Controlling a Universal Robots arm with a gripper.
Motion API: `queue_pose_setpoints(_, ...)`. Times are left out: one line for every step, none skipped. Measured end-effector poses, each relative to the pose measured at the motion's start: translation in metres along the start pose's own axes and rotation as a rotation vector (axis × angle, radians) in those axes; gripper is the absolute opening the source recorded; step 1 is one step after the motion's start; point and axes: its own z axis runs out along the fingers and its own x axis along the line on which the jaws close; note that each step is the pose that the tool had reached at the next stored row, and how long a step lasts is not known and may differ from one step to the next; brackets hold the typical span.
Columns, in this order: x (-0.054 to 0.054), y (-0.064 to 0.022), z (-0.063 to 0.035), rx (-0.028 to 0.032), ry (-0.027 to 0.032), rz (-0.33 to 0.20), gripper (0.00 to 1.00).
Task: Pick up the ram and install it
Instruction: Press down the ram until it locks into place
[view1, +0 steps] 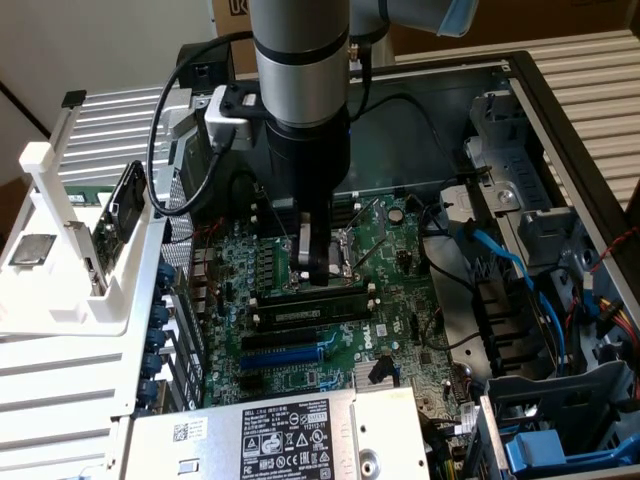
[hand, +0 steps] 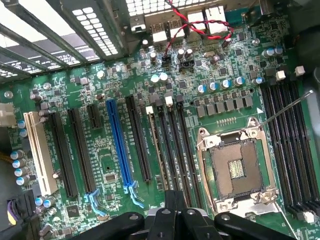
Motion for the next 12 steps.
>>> queue_pose_setpoints(0.0,0.0,0.0,0.0003,0.0,0.016,0.1)
queue_pose_setpoints(0.0,0.0,0.0,0.0005,0.0001,0.032,0.1)
queue_pose_setpoints(0.0,0.0,0.0,0.0007,0.0003,0.047,0.1)
queue_pose_setpoints(0.0,0.0,0.0,0.0009,0.0004,0.063,0.1)
queue_pose_setpoints(0.0,0.0,0.0,0.0012,0.0004,0.078,0.1)
queue_pose_setpoints(0.0,0.0,0.0,0.0014,0.0006,0.094,0.1)
queue_pose_setpoints(0.0,0.0,0.0,0.0016,0.0007,0.11,0.1)
queue_pose_setpoints(0.0,0.0,0.0001,0.0018,0.0008,0.126,0.1)
queue_pose_setpoints(0.0,0.0,0.0,0.002,0.0009,0.14,0.1)
queue_pose_setpoints(0.0,0.0,0.0,0.0027,0.0012,0.186,0.1)
queue_pose_setpoints(0.0,0.0,0.0001,0.0028,0.0013,0.2,0.1)
queue_pose_setpoints(0.0,0.0,0.0001,0.0031,0.0014,0.215,0.1)
